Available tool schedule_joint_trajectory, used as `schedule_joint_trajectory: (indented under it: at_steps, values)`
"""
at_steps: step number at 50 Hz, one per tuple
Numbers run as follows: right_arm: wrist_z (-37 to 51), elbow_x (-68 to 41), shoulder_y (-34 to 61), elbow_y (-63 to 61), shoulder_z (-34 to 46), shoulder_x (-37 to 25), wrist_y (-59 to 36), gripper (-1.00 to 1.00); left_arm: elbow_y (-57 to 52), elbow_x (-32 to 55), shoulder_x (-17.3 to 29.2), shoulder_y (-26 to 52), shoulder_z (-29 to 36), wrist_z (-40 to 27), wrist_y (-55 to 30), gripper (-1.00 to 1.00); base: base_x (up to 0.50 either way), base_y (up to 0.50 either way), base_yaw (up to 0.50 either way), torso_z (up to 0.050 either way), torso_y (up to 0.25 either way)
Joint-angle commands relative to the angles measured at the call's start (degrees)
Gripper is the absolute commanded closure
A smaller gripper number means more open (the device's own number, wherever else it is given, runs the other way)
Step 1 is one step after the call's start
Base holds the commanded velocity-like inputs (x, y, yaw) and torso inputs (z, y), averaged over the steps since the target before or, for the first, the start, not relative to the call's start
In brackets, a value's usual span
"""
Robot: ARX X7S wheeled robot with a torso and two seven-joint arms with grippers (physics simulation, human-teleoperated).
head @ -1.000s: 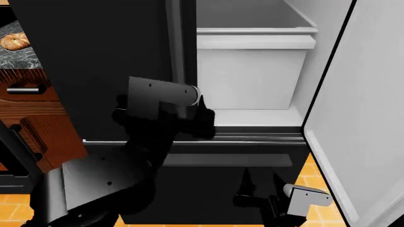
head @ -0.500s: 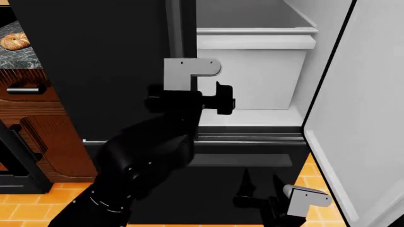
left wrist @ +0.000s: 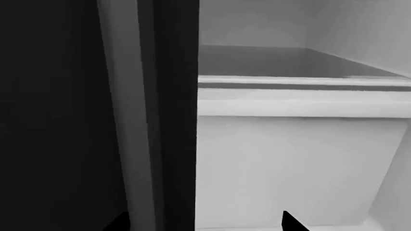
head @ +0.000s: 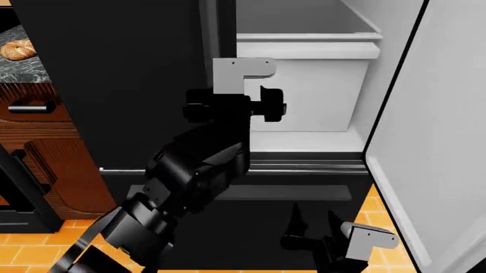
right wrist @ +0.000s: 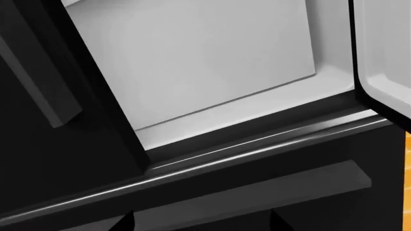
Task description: Open the fridge doors
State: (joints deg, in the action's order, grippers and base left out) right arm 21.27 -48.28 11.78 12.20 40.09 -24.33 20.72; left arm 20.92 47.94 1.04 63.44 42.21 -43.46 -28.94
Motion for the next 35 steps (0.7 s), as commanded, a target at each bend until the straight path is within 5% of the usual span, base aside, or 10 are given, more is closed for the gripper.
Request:
schedule_joint_trajectory:
  at_steps: [1, 35]
  values:
    - [-0.2, -0.2, 0.0, 0.0, 0.0, 0.0, -0.1, -1.00, 3.7, 0.6, 0.1, 2.7, 4.1, -1.6, 3.1, -1.00, 0.00, 0.00, 0.00, 0.000, 0.000]
    - [-0.4, -0.3, -0.2, 0.4, -0.3, 0.2, 0.1, -1.00, 14.6, 1.0, 0.5, 7.9, 6.7, -0.1, 7.1, -1.00, 0.00, 0.00, 0.00, 0.000, 0.000]
